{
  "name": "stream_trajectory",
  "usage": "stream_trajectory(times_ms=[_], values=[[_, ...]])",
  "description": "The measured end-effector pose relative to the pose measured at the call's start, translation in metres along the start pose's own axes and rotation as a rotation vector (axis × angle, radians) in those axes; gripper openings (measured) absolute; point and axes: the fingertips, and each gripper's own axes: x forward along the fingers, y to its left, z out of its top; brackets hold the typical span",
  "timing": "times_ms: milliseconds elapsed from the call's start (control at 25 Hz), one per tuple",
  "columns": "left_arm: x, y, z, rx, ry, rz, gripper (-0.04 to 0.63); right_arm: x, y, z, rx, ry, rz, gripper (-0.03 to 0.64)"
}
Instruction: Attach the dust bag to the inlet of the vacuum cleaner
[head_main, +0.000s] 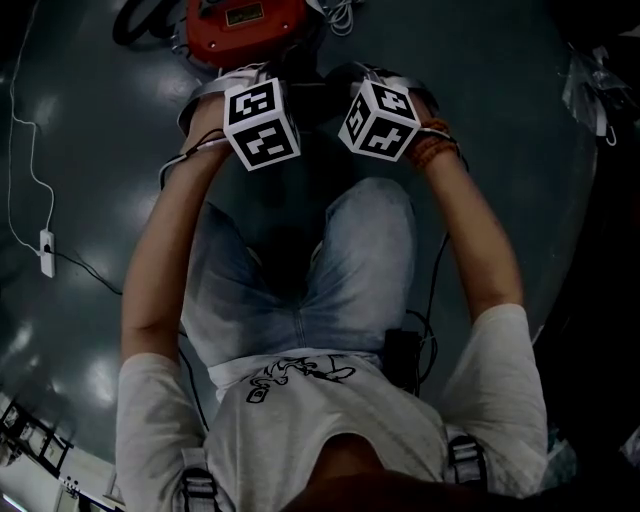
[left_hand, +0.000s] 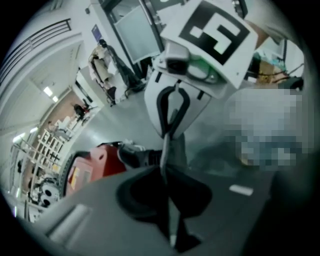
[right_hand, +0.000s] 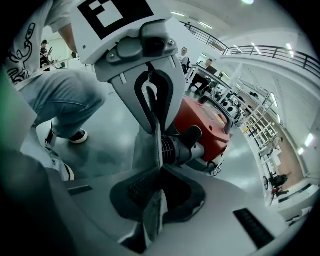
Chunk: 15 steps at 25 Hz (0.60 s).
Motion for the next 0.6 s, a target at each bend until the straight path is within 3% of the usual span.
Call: stream_trajectory(times_ms=[240,320,480,600], values=[[-0.003,-0.003,-0.014,-0.178,-0.093,-0.001,0.028,0.004,-0.009,0.015,-0.155,0.058,-0.027,0.034],[-0.003,0.0,-0.011,-0.157,-0.08,0.009,0.029,0.003,-0.009,0.012,-0.102,0.029,-0.026,0.034],[-0.001,0.005,0.001,-0.024,-0.021,0.017,0.034,0.003,-0.004,-0.001,0.03,-0.014,-0.013,0.032],[-0.002,0.006,0.001,-0.04,-0.044,0.027,0.034,0.004,-0.006,0.001,-0.006,0.011,-0.017,0.032]])
